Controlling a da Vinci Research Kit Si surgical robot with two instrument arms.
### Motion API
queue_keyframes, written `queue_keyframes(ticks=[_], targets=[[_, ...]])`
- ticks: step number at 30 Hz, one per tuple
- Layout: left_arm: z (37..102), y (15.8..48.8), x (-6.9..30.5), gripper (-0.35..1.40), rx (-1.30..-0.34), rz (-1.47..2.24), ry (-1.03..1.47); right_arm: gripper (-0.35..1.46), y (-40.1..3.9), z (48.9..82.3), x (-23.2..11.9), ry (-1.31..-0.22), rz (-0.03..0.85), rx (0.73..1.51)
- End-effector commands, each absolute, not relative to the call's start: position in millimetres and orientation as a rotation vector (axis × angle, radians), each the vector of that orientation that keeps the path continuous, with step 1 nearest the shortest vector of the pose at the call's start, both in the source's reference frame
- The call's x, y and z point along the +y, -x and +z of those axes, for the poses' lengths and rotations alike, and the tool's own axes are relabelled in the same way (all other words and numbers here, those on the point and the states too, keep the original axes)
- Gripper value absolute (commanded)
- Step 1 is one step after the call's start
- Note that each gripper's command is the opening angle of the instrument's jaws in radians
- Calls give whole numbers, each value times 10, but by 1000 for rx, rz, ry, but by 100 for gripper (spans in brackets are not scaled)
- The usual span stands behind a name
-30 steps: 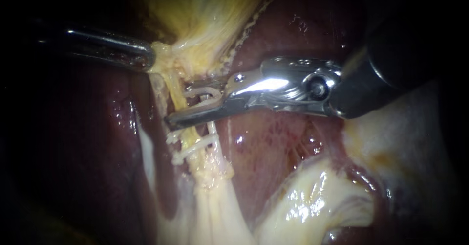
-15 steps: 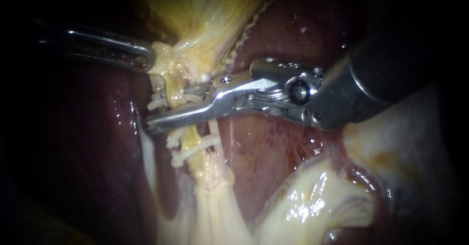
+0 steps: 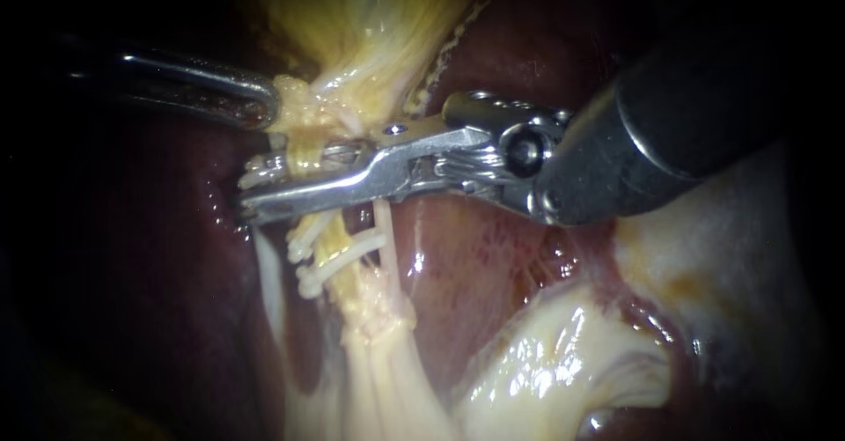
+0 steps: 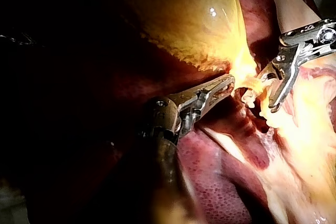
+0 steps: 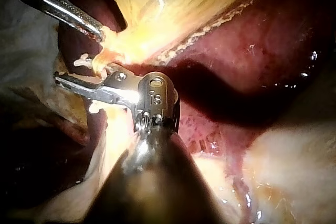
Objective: Clipping third clip left tube
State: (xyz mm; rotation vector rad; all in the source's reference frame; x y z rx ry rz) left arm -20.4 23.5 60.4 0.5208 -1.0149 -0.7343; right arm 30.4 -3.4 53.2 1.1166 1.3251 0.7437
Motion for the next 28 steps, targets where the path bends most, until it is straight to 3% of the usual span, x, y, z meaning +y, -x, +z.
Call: queue_keyframes(ticks=[1, 8, 11, 28], targets=[[604, 204, 235, -35, -1015, -734, -521, 21, -303, 532, -32, -1111, 750, 1326], [604, 205, 235, -35, -1015, -734, -521, -6, -298, 538, -25, -1082, 783, 1330], [604, 205, 235, -35, -1015, -735, -521, -34, -294, 543, -23, -1080, 782, 1330], [604, 205, 235, -35, -1015, -735, -521, -35, -286, 555, -24, -1082, 782, 1327]])
